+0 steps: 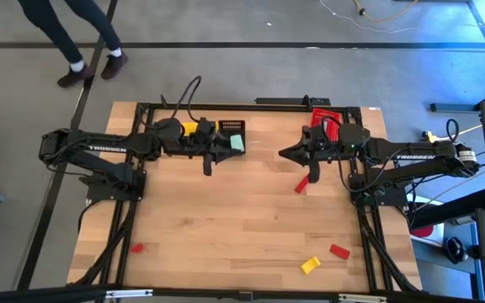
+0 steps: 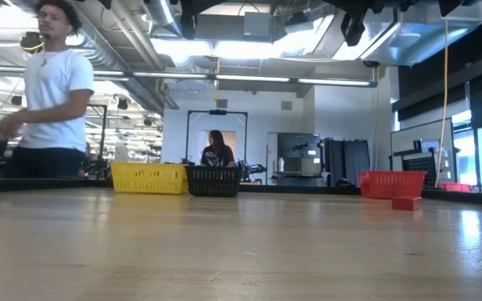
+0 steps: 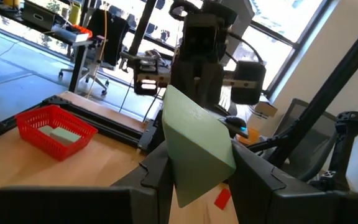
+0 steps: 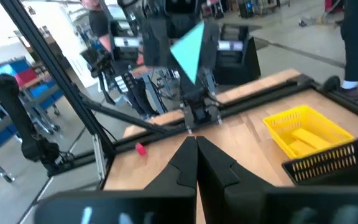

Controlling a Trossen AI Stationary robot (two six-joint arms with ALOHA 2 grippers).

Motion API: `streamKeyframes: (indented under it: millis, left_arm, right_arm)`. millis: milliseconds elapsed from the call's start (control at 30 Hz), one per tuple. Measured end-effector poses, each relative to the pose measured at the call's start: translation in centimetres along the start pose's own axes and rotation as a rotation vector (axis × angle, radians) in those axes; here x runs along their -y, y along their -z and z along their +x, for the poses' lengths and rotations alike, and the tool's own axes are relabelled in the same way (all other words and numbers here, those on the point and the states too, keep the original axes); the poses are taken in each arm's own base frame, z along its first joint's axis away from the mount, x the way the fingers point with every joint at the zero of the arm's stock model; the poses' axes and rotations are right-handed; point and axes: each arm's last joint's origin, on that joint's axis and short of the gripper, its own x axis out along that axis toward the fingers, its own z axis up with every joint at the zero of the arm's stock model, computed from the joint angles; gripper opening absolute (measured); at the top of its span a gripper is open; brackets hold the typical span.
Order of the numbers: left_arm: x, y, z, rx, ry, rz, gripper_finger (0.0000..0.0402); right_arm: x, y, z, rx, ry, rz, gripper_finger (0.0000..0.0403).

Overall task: Sort & place blocks by color
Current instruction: Put the blue block into the red bin

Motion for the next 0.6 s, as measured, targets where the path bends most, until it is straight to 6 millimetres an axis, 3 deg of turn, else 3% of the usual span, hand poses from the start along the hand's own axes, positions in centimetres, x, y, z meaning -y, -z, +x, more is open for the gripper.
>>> streamKeyframes:
  millis: [267,433,600]
  left_arm:
    - [-0.1,0.2,0.0,-0.02,-0.008,0.015,0.0112]
    - [-0.1,0.2,0.0,-0.024,-0.01,0.017,0.0112]
    - [-0.3,0.5,0.4,-0.027,-0.022,0.016,0.0112]
  right_arm:
    - [-0.3,-0.8,0.0,0.084,-0.02,-0.008,0.0012]
    - [0.0,-0.8,0.4,0.12,0.03,0.053,0.0078]
    - [0.1,-0.9,2.2,0.189,-0.045,0.211,0.016]
